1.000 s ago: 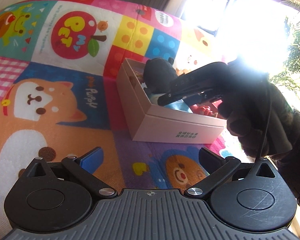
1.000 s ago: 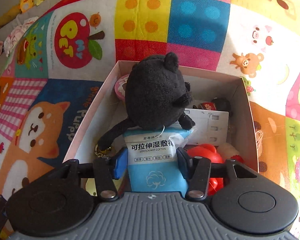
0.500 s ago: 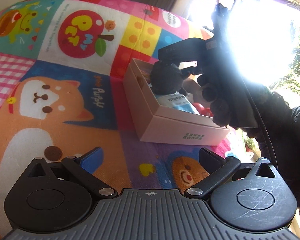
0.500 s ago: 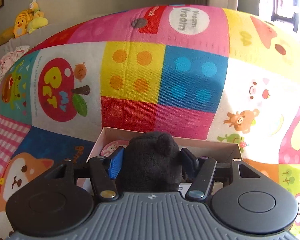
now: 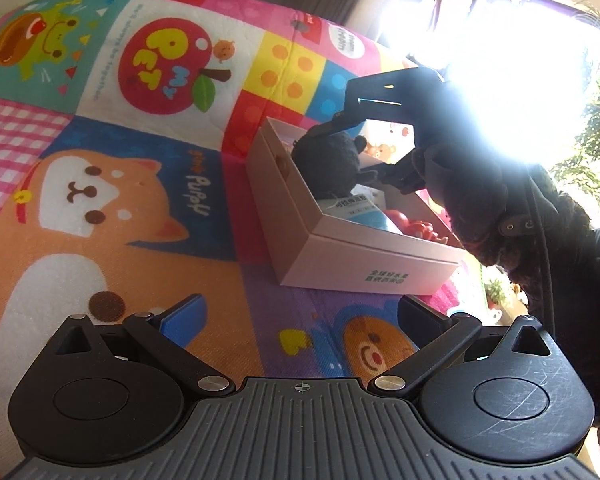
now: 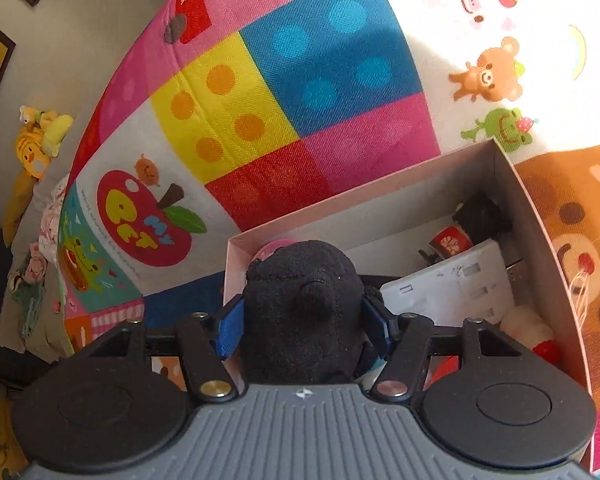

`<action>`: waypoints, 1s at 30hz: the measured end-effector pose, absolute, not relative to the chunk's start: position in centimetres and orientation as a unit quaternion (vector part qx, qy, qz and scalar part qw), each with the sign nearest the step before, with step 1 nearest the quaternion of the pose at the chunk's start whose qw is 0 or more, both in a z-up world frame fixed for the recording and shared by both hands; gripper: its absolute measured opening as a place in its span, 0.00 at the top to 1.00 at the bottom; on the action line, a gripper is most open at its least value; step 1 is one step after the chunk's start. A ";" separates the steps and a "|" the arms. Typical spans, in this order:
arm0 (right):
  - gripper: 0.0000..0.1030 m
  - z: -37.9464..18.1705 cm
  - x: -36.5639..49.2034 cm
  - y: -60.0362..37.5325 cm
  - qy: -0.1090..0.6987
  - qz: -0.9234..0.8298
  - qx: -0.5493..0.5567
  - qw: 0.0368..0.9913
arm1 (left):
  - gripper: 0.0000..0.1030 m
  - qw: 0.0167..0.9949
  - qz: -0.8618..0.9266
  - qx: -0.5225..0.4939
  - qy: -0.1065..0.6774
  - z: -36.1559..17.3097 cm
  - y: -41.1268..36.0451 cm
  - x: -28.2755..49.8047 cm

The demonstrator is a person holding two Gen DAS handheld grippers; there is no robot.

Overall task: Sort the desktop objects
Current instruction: 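Lower the white bottle toy into the pink box and open the right tool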

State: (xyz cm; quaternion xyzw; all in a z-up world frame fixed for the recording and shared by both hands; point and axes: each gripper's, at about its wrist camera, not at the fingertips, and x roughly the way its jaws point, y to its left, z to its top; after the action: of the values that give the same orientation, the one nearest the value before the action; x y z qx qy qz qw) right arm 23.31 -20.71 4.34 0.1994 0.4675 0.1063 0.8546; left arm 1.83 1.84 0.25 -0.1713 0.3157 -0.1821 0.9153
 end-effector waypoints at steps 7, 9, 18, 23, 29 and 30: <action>0.20 6.8 21.9 -20.3 0.381 0.046 0.078 0.920 | 0.00 0.914 -0.182 -0.168 0.322 -0.3 1.6 2.0; 0.17 6.9 22.3 -20.3 0.371 0.012 0.061 0.926 | 0.00 0.914 -0.180 -0.166 0.323 -0.4 1.6 2.1; 0.12 5.3 23.0 -18.9 0.399 0.064 0.037 0.914 | 0.00 0.914 -0.176 -0.164 0.326 -0.5 1.5 2.2; 0.10 5.1 22.8 -18.6 0.398 0.047 -0.003 0.916 | 0.00 0.914 -0.177 -0.165 0.325 -0.6 1.6 2.2; 0.04 5.6 23.0 -21.8 0.421 -0.001 0.040 0.906 | 0.00 0.915 -0.175 -0.169 0.321 -0.5 1.8 2.2; 0.04 5.5 23.0 -22.0 0.429 0.006 0.048 0.902 | 0.00 0.915 -0.176 -0.168 0.321 -0.5 1.7 2.2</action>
State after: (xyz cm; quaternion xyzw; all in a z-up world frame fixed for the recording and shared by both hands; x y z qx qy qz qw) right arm 22.95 -22.00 5.53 0.0481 0.4290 0.0058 0.9020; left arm 2.21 1.72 -0.55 -0.1682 0.3215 -0.1763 0.9150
